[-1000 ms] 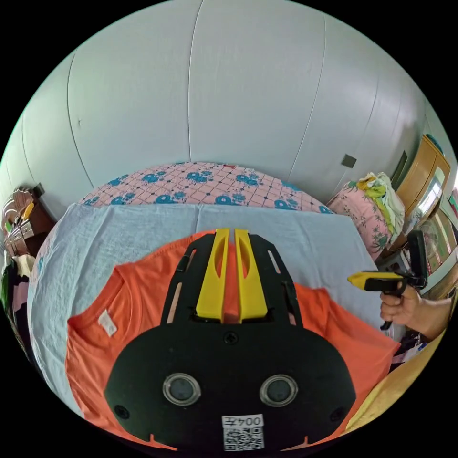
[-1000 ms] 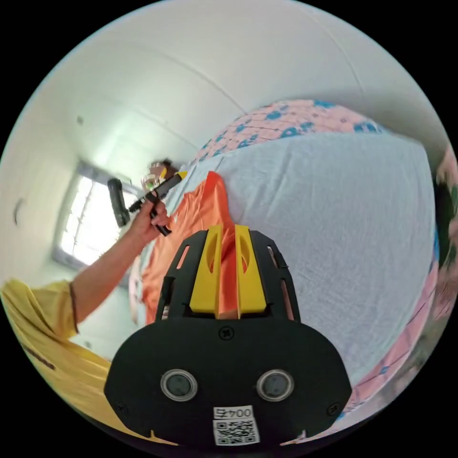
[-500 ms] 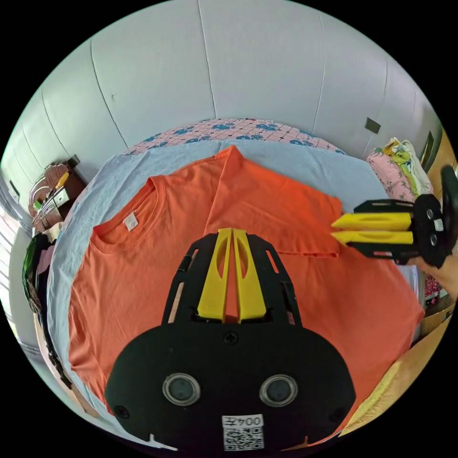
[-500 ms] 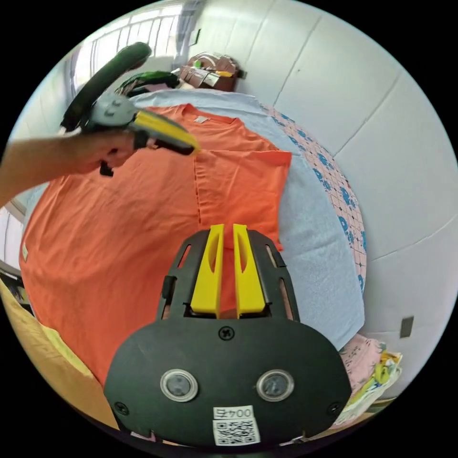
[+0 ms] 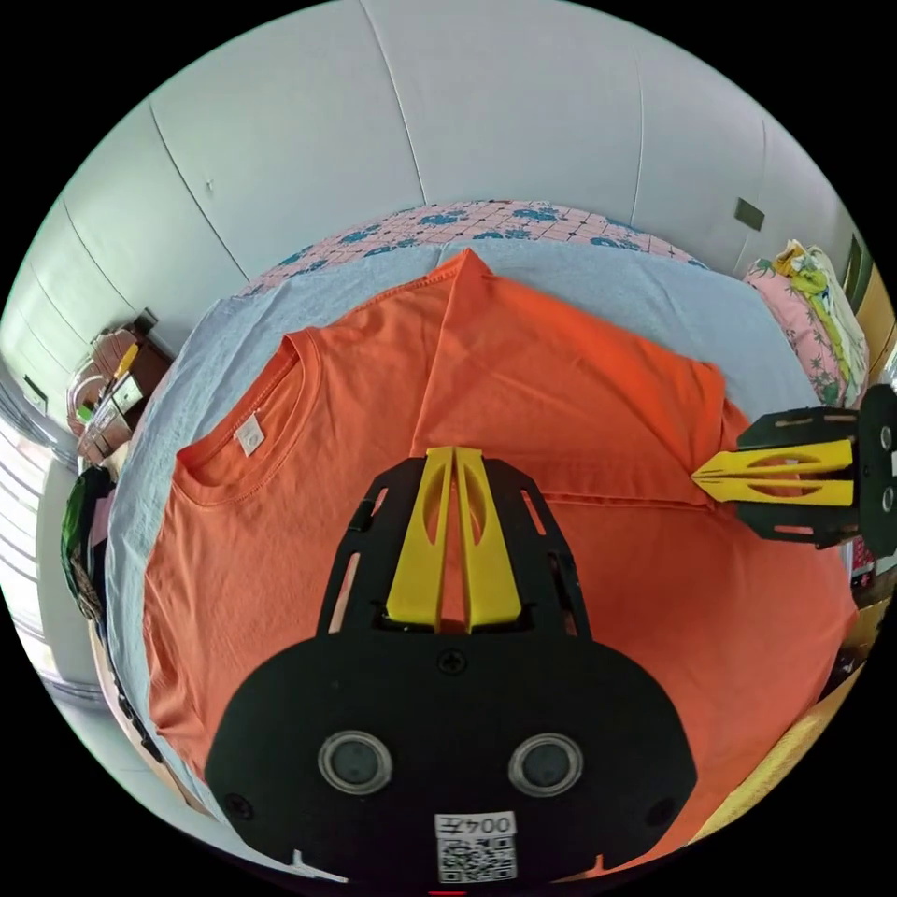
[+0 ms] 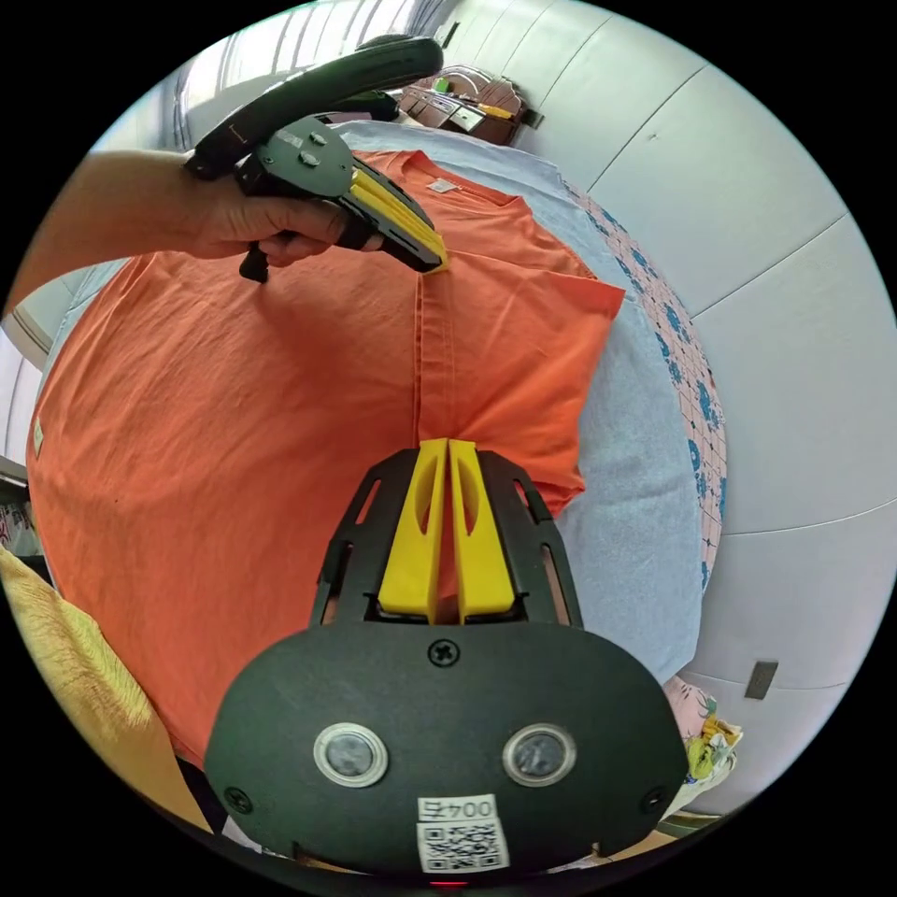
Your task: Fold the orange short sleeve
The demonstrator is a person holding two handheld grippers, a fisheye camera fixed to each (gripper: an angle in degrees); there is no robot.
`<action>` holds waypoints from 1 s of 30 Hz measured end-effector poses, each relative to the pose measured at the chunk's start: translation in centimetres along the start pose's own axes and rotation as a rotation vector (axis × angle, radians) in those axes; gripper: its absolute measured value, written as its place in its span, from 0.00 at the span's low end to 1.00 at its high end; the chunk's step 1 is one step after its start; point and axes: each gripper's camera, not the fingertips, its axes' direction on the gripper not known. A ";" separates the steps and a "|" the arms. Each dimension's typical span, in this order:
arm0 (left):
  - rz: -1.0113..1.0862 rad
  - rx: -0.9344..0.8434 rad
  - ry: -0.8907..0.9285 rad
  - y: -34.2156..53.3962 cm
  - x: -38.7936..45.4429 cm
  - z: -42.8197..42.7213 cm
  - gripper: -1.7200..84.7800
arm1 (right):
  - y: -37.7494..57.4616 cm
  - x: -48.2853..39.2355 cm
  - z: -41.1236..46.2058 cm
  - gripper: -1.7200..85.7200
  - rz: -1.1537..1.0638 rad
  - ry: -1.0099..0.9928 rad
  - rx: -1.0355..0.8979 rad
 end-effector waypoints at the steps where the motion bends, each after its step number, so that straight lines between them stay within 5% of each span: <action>1: -0.053 -0.029 0.022 0.0 -1.1 -0.6 0.03 | 0.1 0.1 0.1 0.04 0.005 -0.001 -0.001; 9: -0.325 0.186 -0.001 9.0 -5.8 -15.4 0.03 | 3.1 -1.0 -6.8 0.07 0.045 -0.075 0.148; 19: -0.850 0.141 -0.208 37.7 -19.0 -27.6 0.03 | 4.7 -8.1 -6.5 0.07 0.195 -0.396 0.085; 30: -0.766 0.100 -0.125 45.8 -31.4 -26.8 0.07 | -2.3 -16.2 -7.4 0.08 0.148 -0.377 0.050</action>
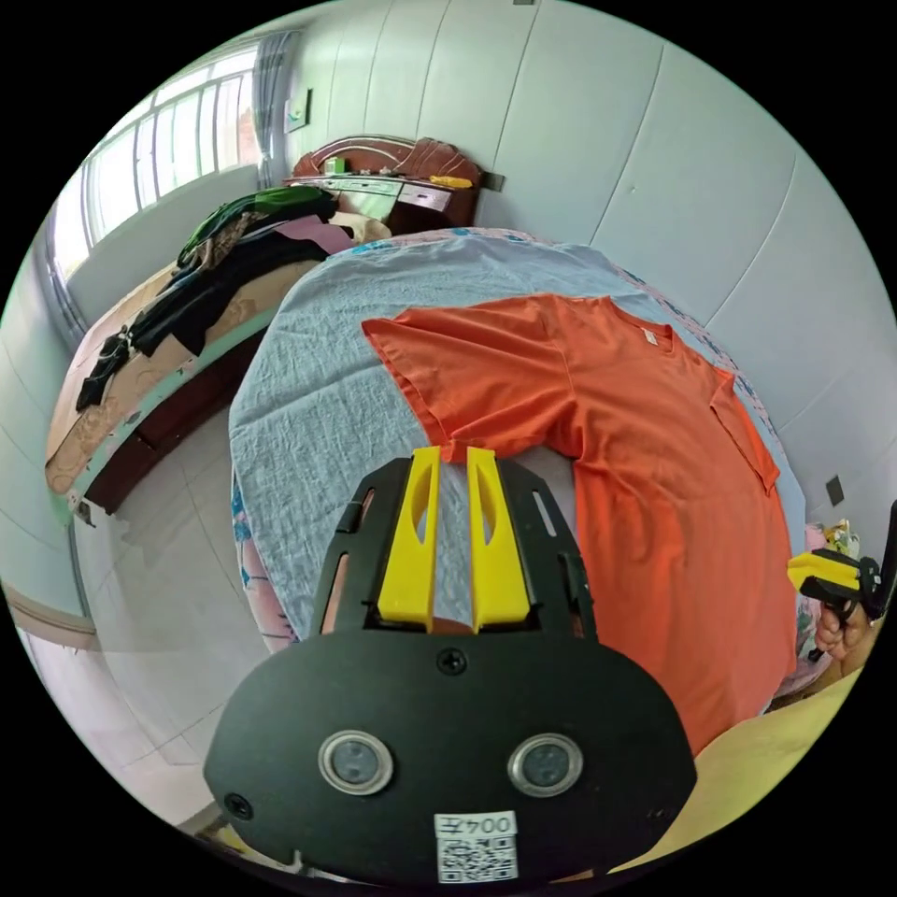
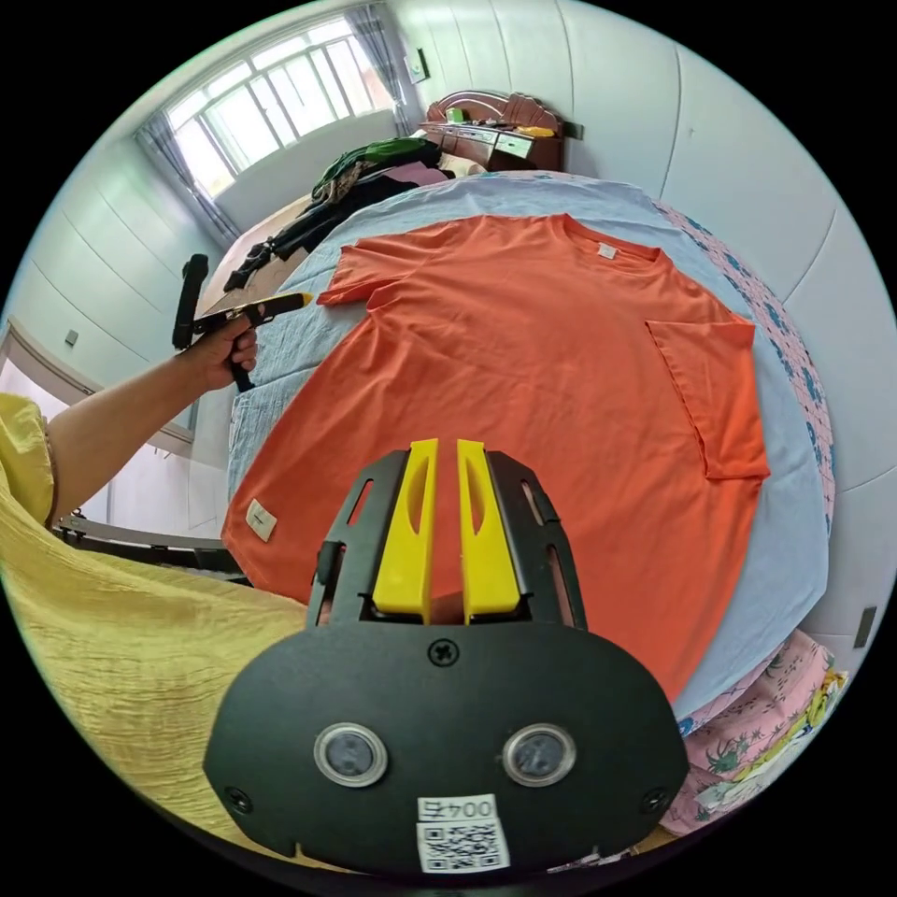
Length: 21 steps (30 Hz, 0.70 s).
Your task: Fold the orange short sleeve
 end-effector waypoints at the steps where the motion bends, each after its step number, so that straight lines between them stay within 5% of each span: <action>1: 0.033 0.011 0.009 -0.3 -0.4 -0.1 0.08 | -0.4 -0.7 0.5 0.08 -0.008 0.006 -0.013; 12: 0.038 -0.006 0.149 -1.1 -4.5 -0.3 0.08 | -5.8 -4.0 3.6 0.06 -0.088 0.042 -0.032; 21: 0.003 0.046 0.158 -0.1 -6.8 -2.7 0.04 | -20.9 -9.1 7.2 0.01 -0.323 0.000 0.033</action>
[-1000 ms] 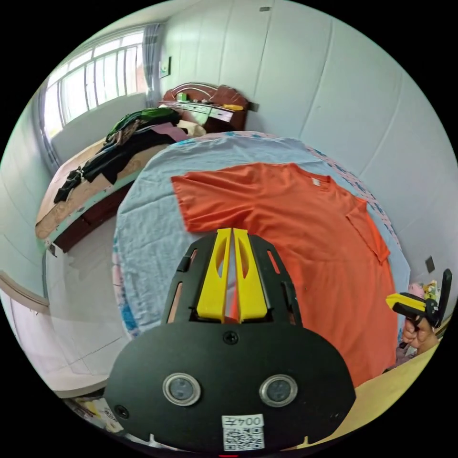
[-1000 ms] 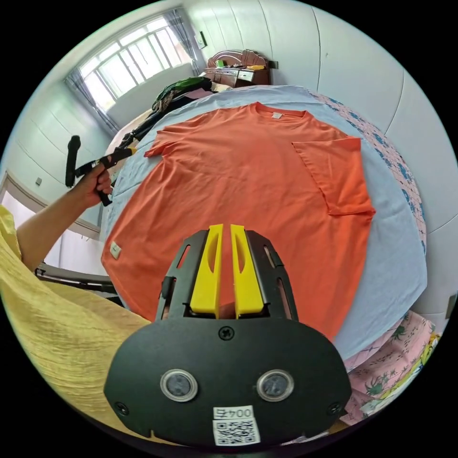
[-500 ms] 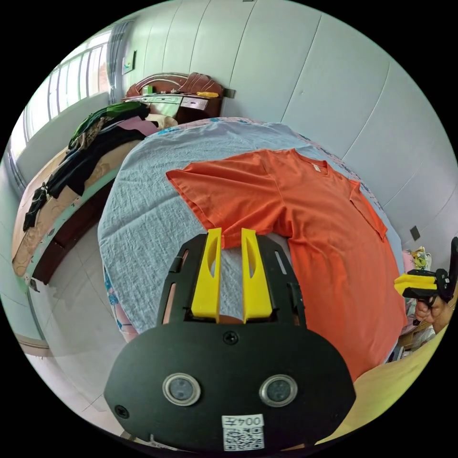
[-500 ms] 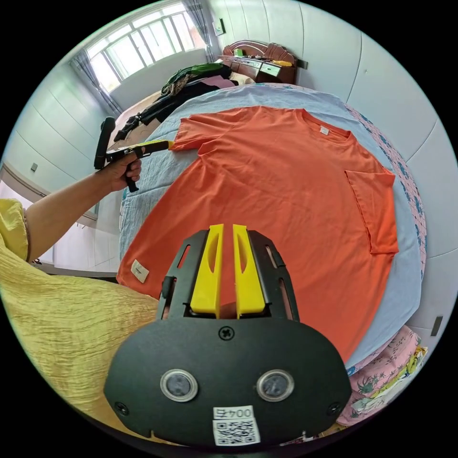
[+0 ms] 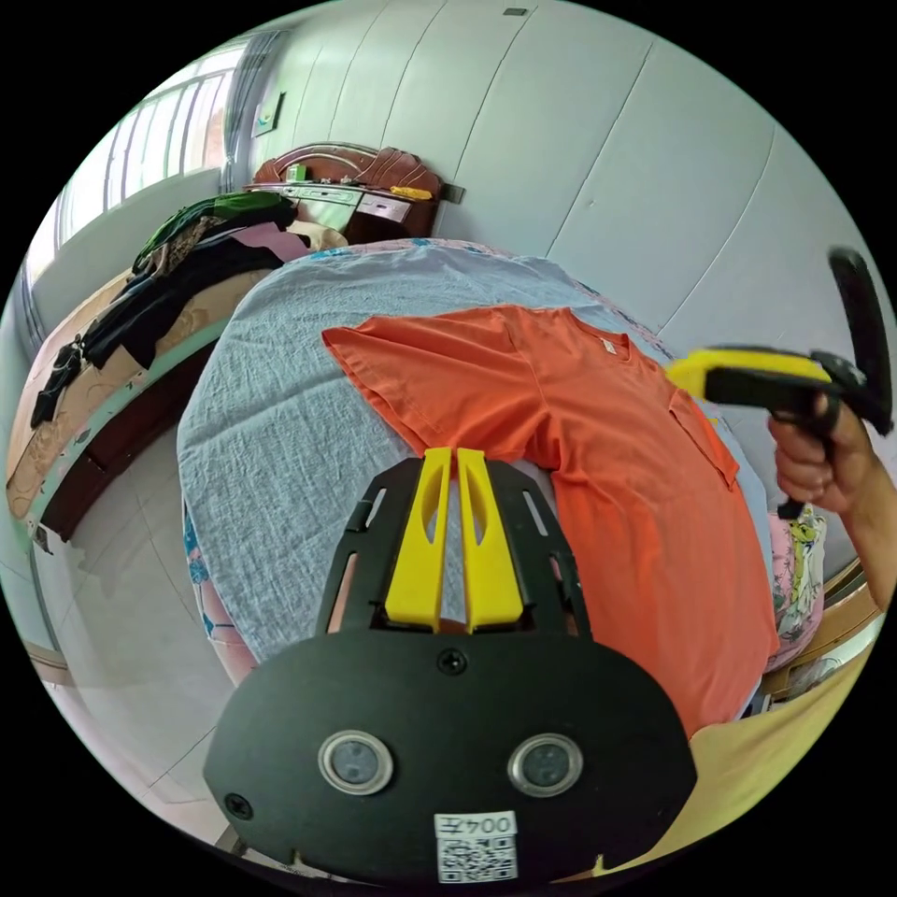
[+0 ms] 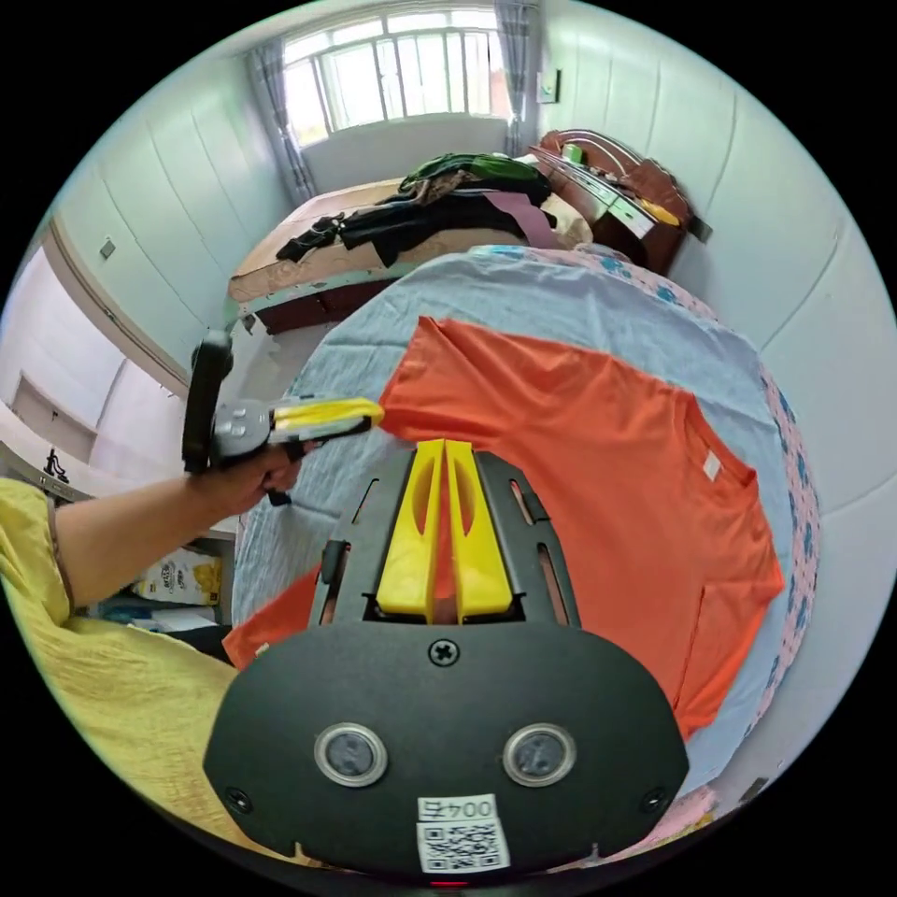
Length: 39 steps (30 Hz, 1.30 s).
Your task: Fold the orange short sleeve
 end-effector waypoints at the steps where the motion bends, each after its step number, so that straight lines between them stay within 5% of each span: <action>1: -0.003 0.007 0.009 0.2 -0.3 -0.3 0.04 | -2.6 -0.2 1.4 0.01 -0.030 -0.008 -0.007; 11: 0.030 0.044 0.007 1.8 0.1 -2.0 0.03 | -19.4 -4.5 16.0 0.05 -0.326 0.098 -0.233; 23: 0.020 0.027 0.027 3.0 1.5 -1.9 0.03 | -24.5 -9.1 23.5 0.09 -0.695 0.248 -0.512; 30: 0.027 0.011 0.012 3.8 3.8 -1.3 0.04 | -25.5 -8.5 23.6 0.02 -0.684 0.192 -0.553; 39: 0.084 0.018 -0.050 4.4 9.9 -1.3 0.03 | -25.6 -3.6 17.9 0.01 -0.489 0.031 -0.375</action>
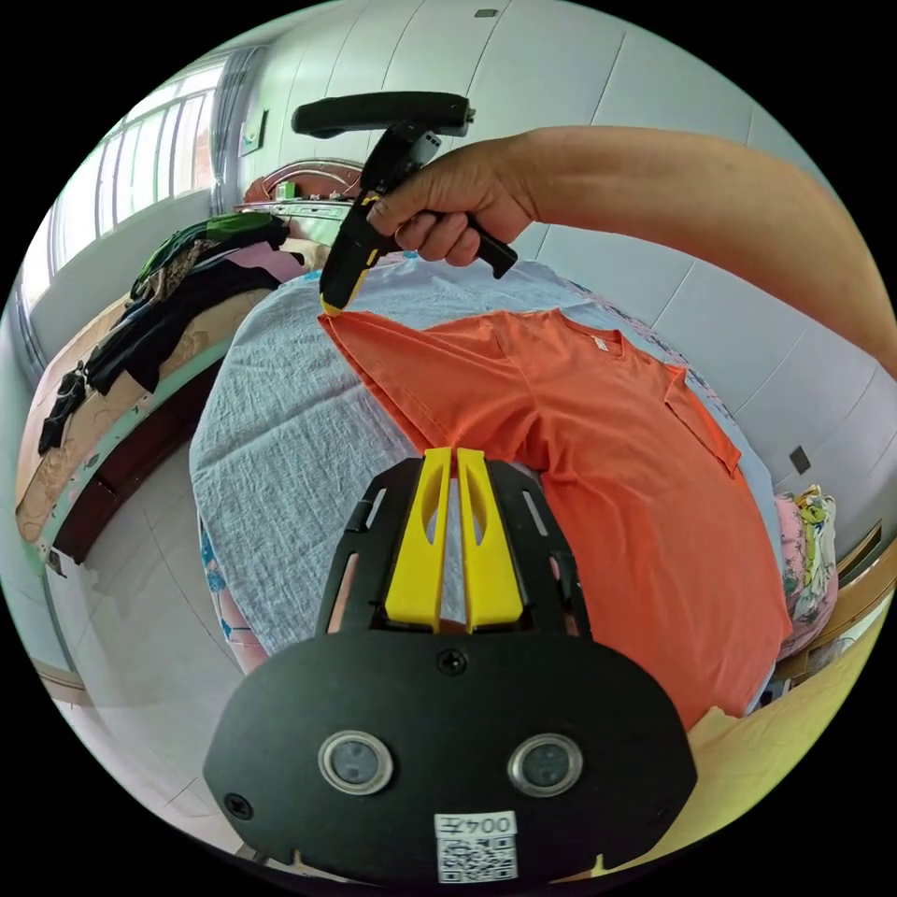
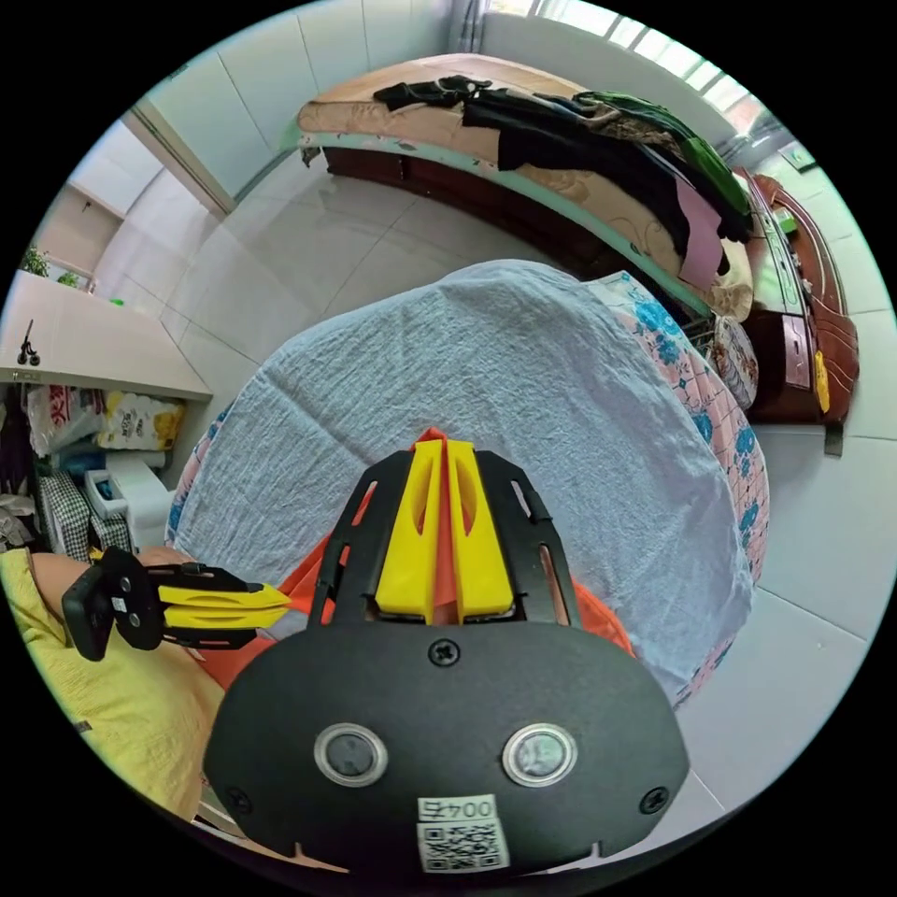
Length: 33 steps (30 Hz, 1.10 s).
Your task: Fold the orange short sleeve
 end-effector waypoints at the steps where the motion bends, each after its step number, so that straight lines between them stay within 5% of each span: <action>1: 0.024 -0.001 -0.020 -0.2 1.3 -0.2 0.03 | 0.8 0.3 -0.7 0.01 0.011 -0.002 0.024; 9: 0.318 -0.013 -0.241 -2.4 13.2 -1.5 0.03 | 8.4 2.7 -7.1 0.01 0.107 0.009 0.242; 20: 1.011 -0.028 -0.629 -0.2 36.6 4.3 0.04 | 30.0 6.5 -10.3 0.02 0.452 0.069 0.575; 33: 1.523 -0.285 -0.702 6.4 48.4 17.2 0.07 | 43.4 8.4 1.7 0.05 0.827 0.074 0.357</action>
